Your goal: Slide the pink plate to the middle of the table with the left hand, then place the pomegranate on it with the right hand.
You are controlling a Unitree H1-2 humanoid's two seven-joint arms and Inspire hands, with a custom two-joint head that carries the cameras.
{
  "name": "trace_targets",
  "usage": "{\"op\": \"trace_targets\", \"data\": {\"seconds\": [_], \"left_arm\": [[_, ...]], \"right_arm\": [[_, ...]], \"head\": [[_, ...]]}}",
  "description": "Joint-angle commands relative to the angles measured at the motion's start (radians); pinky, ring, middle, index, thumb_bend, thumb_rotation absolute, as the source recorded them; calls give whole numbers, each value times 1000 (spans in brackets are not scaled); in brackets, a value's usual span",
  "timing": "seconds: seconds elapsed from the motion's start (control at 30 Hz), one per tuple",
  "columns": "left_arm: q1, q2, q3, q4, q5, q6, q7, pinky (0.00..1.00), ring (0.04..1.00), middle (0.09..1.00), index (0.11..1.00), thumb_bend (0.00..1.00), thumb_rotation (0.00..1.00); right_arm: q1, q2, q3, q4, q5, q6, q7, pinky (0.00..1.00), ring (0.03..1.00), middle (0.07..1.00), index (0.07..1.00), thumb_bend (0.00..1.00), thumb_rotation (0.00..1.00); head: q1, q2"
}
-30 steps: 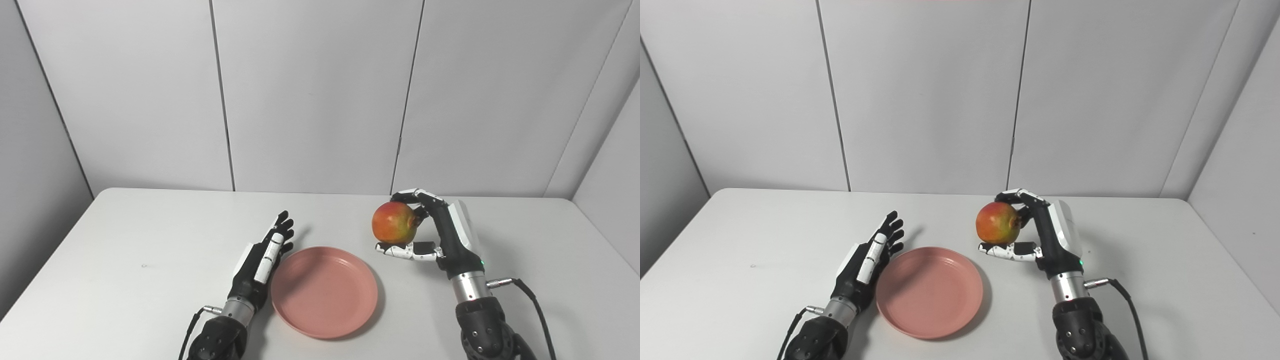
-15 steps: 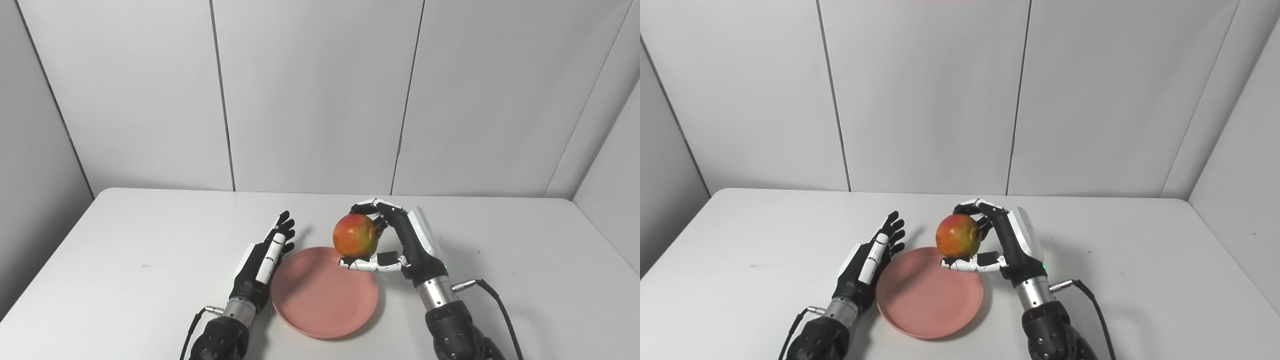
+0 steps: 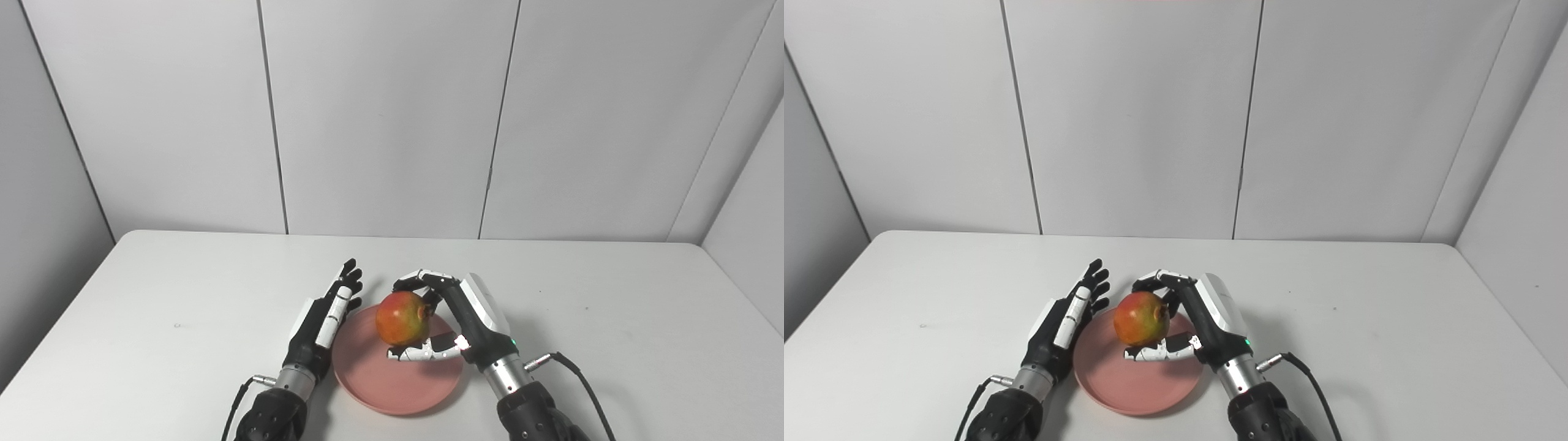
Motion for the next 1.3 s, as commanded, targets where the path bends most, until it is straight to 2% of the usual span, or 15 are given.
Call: {"op": "trace_targets", "data": {"seconds": [0.0, 0.5, 0.7, 0.73, 0.8, 0.87, 0.9, 0.93, 1.0, 1.13, 1.27], "left_arm": [[14, -14, -10, 9, 10, -26, 10, 926, 961, 972, 963, 518, 1000], [14, -13, -8, 0, 7, -6, 6, 936, 968, 972, 969, 530, 1000], [14, -10, -11, 0, 12, -5, 6, 934, 968, 975, 974, 535, 1000], [15, -10, -11, -2, 13, -5, 7, 931, 966, 974, 973, 531, 1000], [16, -11, -11, -4, 17, -6, 12, 926, 963, 971, 968, 524, 1000], [16, -12, -12, -6, 22, -9, 17, 925, 963, 971, 965, 518, 1000], [16, -11, -13, -5, 24, -9, 18, 926, 963, 971, 965, 518, 1000], [16, -11, -13, -5, 24, -9, 18, 928, 964, 973, 964, 519, 1000], [14, -11, -12, 0, 21, -17, 17, 926, 962, 972, 961, 519, 1000], [12, -10, -13, 4, 19, -22, 14, 929, 965, 975, 960, 516, 1000], [9, -8, -13, 15, 17, -34, 10, 939, 972, 982, 968, 522, 1000]], "right_arm": [[-30, 0, 6, -1, -12, -55, -20, 378, 392, 487, 553, 509, 0], [-42, -23, 43, 120, -105, -153, -81, 384, 395, 479, 557, 509, 0], [-48, -30, 48, 140, -132, -156, -96, 450, 423, 489, 539, 511, 0], [-49, -31, 49, 140, -135, -156, -97, 485, 510, 485, 521, 516, 1], [-48, -32, 52, 132, -152, -145, -99, 529, 584, 493, 502, 519, 2], [-47, -35, 56, 125, -168, -134, -99, 585, 651, 643, 498, 509, 107], [-46, -36, 58, 121, -177, -127, -96, 588, 655, 654, 497, 508, 115], [-45, -37, 59, 118, -183, -121, -94, 630, 700, 710, 498, 507, 135], [-44, -38, 62, 116, -198, -119, -98, 682, 753, 766, 498, 506, 148], [-48, -43, 69, 121, -224, -133, -118, 739, 808, 820, 498, 507, 157], [-48, -47, 74, 105, -228, -102, -92, 778, 838, 839, 499, 505, 165]], "head": [[1, 1], [2, 2], [1, 3], [1, 3], [1, 3], [1, 4], [1, 3], [1, 3], [1, 3], [-1, 3], [-1, 2]]}}
